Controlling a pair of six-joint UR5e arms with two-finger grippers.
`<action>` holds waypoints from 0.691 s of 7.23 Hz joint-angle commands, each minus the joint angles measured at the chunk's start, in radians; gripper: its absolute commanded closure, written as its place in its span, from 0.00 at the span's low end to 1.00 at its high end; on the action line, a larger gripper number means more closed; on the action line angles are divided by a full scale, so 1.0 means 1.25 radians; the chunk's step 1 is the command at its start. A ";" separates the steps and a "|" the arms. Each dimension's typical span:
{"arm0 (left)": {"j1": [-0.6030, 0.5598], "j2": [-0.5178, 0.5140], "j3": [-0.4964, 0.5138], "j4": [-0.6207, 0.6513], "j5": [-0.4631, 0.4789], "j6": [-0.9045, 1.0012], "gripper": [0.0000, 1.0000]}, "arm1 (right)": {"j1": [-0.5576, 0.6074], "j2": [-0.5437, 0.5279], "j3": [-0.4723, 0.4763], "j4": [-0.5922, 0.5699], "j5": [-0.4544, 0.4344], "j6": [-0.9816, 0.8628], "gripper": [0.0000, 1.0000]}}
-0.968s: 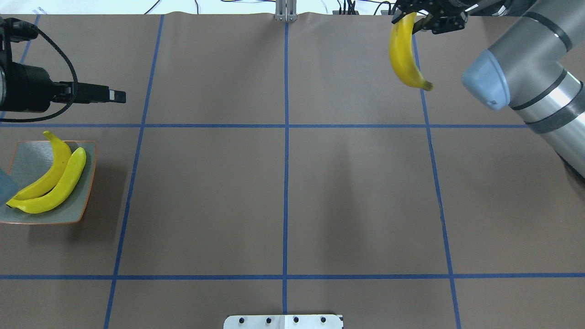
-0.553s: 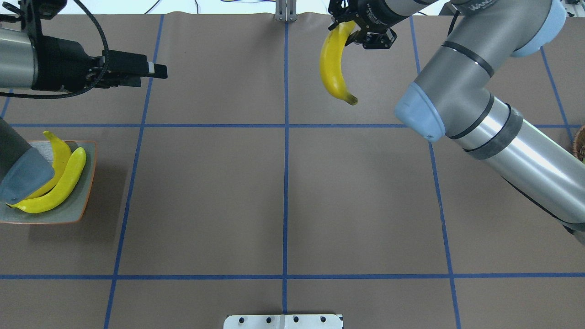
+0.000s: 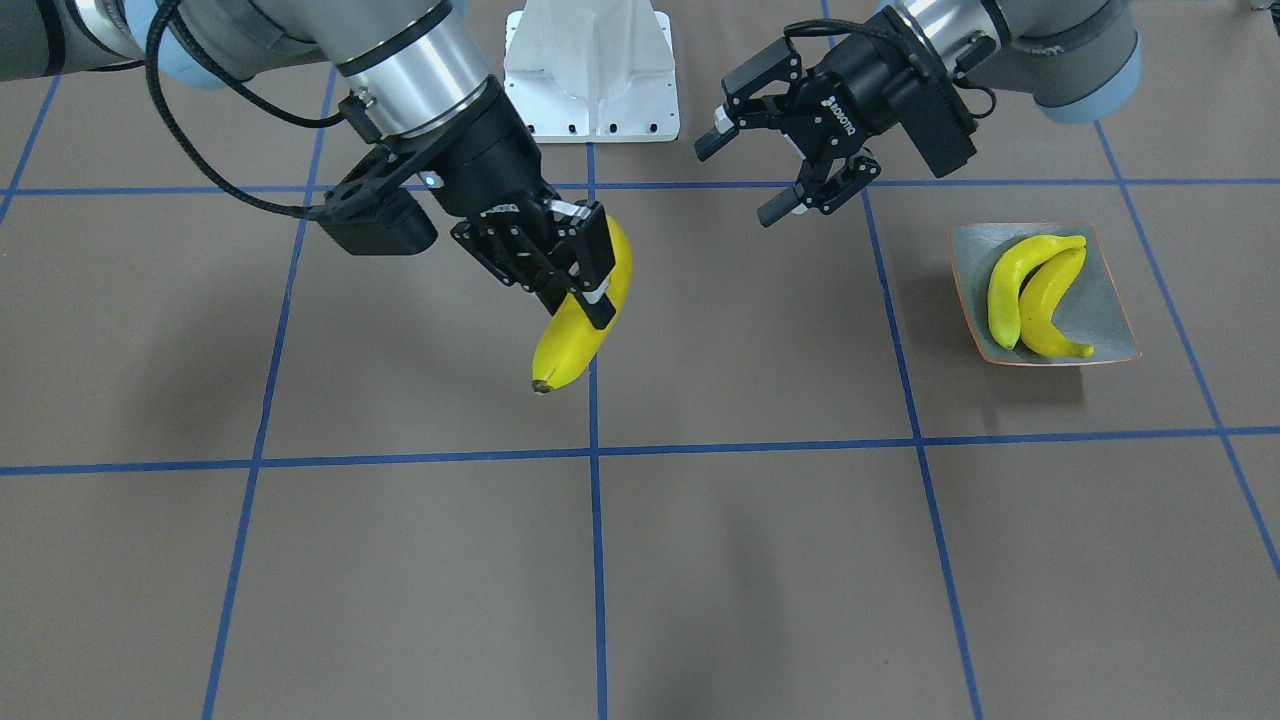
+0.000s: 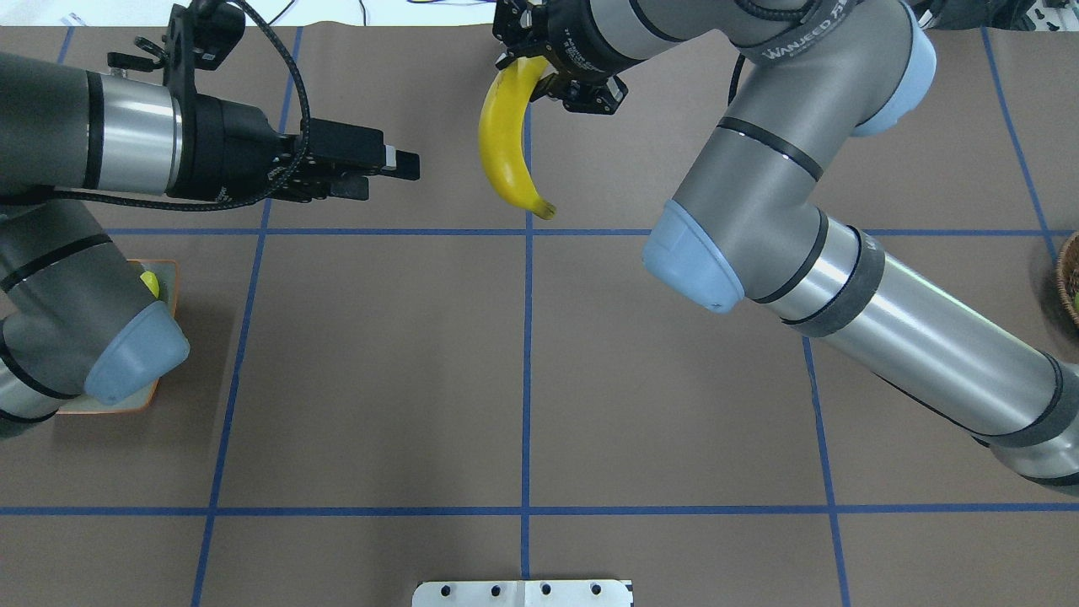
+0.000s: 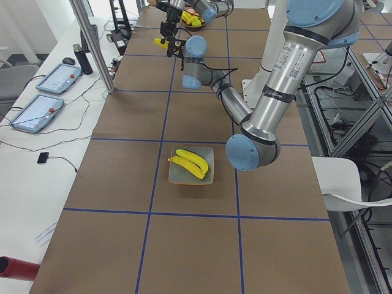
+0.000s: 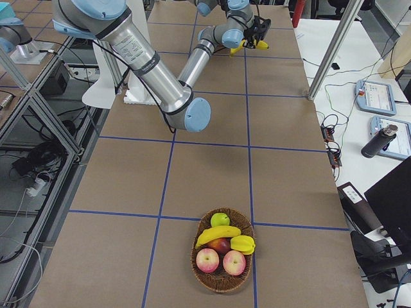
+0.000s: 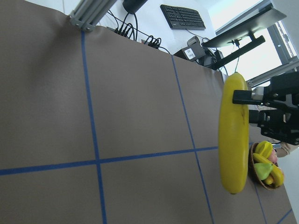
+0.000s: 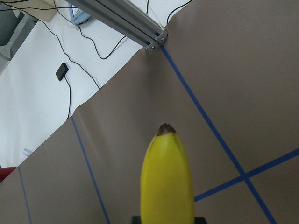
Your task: Transfer all bananas from basket to plate
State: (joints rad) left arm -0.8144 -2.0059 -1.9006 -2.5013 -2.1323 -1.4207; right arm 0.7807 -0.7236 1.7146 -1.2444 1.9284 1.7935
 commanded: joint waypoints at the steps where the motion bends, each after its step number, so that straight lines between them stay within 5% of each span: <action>1: 0.022 -0.005 0.006 -0.053 0.001 -0.002 0.00 | -0.039 0.006 0.003 0.069 -0.026 0.021 1.00; 5: 0.028 -0.008 0.007 -0.056 0.001 -0.001 0.02 | -0.077 -0.003 0.060 0.078 -0.048 0.054 1.00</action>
State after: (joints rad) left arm -0.7800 -2.0143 -1.8926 -2.5699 -2.1307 -1.4222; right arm 0.6947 -0.7235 1.7726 -1.1482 1.8746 1.8451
